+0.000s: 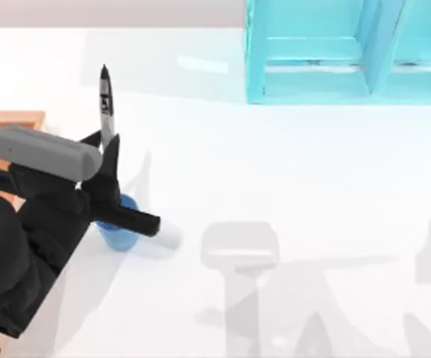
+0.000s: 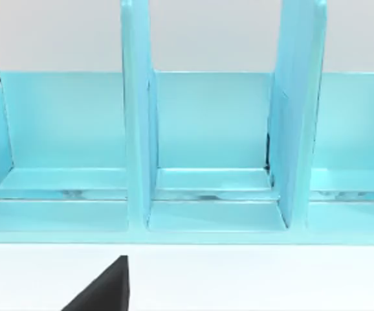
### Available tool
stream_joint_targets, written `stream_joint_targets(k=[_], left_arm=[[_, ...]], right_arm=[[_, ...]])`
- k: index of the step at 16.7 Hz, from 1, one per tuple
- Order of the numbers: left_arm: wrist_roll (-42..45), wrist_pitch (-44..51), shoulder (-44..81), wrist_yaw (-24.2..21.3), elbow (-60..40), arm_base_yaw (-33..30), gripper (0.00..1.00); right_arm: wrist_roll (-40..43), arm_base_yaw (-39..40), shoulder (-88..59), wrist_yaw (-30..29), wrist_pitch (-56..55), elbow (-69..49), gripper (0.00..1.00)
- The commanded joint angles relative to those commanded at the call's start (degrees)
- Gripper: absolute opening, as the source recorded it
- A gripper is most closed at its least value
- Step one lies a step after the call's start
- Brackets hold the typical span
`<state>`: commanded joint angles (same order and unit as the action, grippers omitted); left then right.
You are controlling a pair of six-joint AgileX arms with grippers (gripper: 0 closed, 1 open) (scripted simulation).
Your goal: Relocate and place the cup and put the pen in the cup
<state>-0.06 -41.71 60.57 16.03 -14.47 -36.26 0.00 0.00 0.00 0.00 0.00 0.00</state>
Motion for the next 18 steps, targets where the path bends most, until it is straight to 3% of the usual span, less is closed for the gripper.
stream_joint_targets(k=[5,12,18], left_arm=[[3.03,-13.59,-8.18,-0.62,9.52,1.76,0.0],[3.38,-14.93,-8.6,-0.72,10.22,1.75,0.0],[3.19,-25.66,4.58,-2.53,7.8,3.4,0.0]], right_arm=[[0.0,0.0,0.0,0.0,0.0,0.0,1.0],[0.0,0.0,0.0,0.0,0.0,0.0,1.0],[0.0,0.0,0.0,0.0,0.0,0.0,1.0]])
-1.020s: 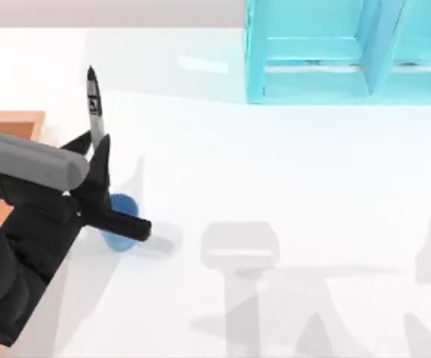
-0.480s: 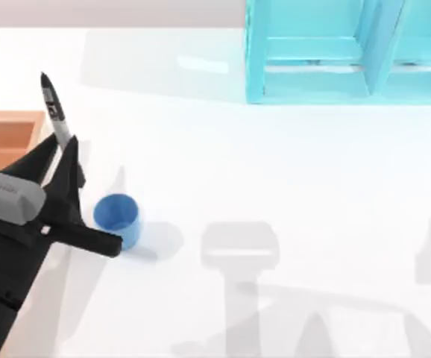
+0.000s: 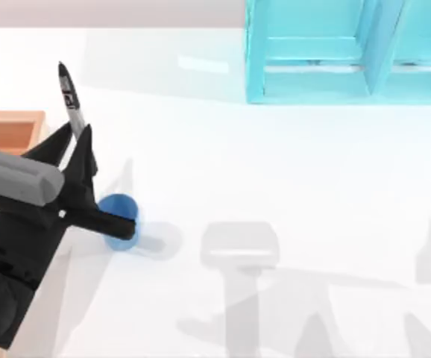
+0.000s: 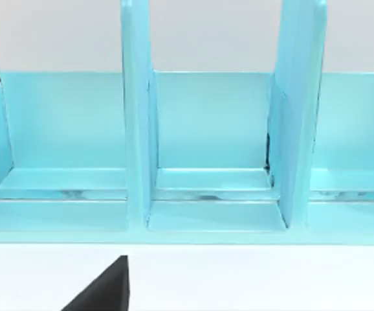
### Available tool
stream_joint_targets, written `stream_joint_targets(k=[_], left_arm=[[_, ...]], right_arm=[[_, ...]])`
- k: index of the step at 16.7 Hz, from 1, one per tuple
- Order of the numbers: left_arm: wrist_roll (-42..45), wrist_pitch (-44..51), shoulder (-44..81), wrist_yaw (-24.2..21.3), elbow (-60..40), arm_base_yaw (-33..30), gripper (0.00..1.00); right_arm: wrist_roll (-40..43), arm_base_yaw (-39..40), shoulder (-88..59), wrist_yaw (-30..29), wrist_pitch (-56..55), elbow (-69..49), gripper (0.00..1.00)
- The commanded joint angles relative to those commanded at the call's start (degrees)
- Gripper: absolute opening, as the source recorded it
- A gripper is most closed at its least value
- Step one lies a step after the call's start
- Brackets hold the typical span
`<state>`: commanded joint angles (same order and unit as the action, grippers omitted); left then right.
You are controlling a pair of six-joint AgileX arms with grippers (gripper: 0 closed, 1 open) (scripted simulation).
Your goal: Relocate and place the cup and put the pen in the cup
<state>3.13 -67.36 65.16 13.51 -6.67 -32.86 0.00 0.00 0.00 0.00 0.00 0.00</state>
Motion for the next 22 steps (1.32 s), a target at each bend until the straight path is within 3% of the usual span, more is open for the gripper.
stream_joint_targets(k=[4,9,22], left_arm=[[-0.26,-7.7,9.88,-1.79,-1.91,1.79,0.0],[-0.33,-9.1,11.32,-2.13,-2.28,2.14,0.0],[-0.33,-9.1,11.32,-2.13,-2.28,2.14,0.98]], right_arm=[[0.0,0.0,0.0,0.0,0.0,0.0,1.0],[0.0,0.0,0.0,0.0,0.0,0.0,1.0],[0.0,0.0,0.0,0.0,0.0,0.0,1.0]])
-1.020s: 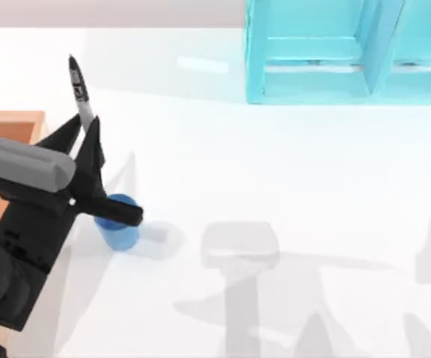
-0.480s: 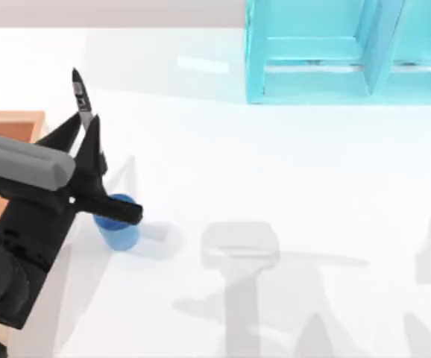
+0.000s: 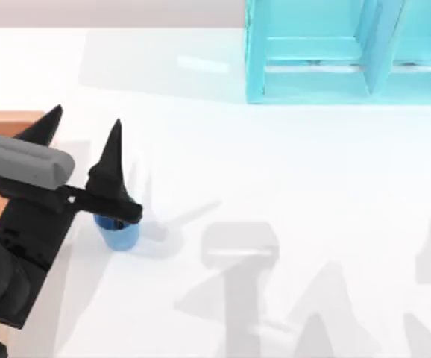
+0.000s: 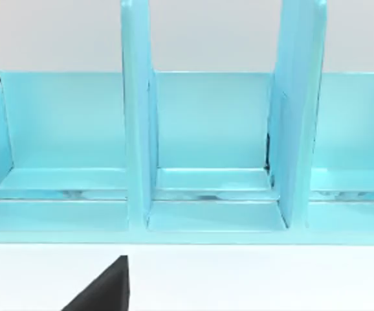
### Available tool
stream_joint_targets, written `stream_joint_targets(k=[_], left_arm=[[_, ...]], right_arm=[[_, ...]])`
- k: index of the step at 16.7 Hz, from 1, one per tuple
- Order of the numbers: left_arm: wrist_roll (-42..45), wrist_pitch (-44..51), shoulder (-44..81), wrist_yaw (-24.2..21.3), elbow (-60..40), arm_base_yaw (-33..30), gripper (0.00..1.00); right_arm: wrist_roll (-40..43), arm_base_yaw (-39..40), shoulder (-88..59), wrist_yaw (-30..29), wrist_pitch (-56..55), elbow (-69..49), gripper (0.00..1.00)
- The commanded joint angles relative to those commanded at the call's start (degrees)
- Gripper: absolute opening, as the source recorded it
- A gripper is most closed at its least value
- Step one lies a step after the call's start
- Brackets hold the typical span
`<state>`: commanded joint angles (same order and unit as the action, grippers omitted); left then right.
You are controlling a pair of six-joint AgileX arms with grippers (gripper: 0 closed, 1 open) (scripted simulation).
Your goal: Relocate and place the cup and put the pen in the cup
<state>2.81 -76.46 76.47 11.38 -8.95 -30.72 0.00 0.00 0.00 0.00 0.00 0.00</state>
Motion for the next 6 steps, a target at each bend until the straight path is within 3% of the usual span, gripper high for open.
stream_joint_targets(k=[6], left_arm=[[0.0,0.0,0.0,0.0,0.0,0.0,1.0]], right_arm=[[0.0,0.0,0.0,0.0,0.0,0.0,1.0]])
